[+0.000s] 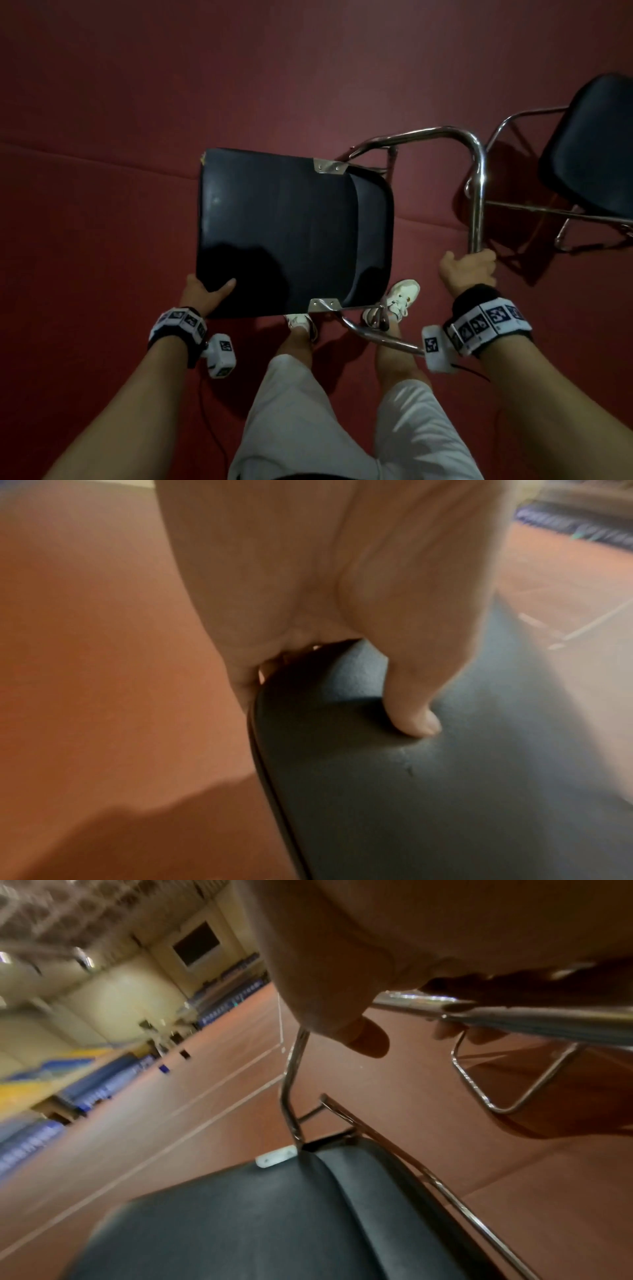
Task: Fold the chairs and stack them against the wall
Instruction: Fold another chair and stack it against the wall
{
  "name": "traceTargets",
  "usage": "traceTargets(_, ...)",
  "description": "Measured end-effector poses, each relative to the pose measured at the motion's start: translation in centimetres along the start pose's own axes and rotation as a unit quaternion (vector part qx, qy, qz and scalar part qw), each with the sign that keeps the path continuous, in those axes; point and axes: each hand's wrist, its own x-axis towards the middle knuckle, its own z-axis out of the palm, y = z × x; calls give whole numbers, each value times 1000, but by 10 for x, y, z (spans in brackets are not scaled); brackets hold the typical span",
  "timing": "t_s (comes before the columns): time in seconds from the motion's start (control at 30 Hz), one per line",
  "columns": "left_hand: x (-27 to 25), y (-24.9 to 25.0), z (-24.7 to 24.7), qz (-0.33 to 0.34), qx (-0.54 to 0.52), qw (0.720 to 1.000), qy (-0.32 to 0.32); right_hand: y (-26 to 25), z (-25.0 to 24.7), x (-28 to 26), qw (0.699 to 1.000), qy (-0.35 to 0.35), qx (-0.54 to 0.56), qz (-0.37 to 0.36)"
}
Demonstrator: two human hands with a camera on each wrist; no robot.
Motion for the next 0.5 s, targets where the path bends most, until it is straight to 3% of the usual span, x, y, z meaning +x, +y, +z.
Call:
traceTargets(0.17,-37,8,-42,63,38,997,-4,-22,-11,-71,993,-94,25,-61)
traceTargets(0.37,-93,55,-74,155,92,982,49,-73,-7,-170,977,-181,46,-102)
traceTargets(0.5,-134,59,-60,225,127,966,30,-111,2,-214,967,-221,76,-100)
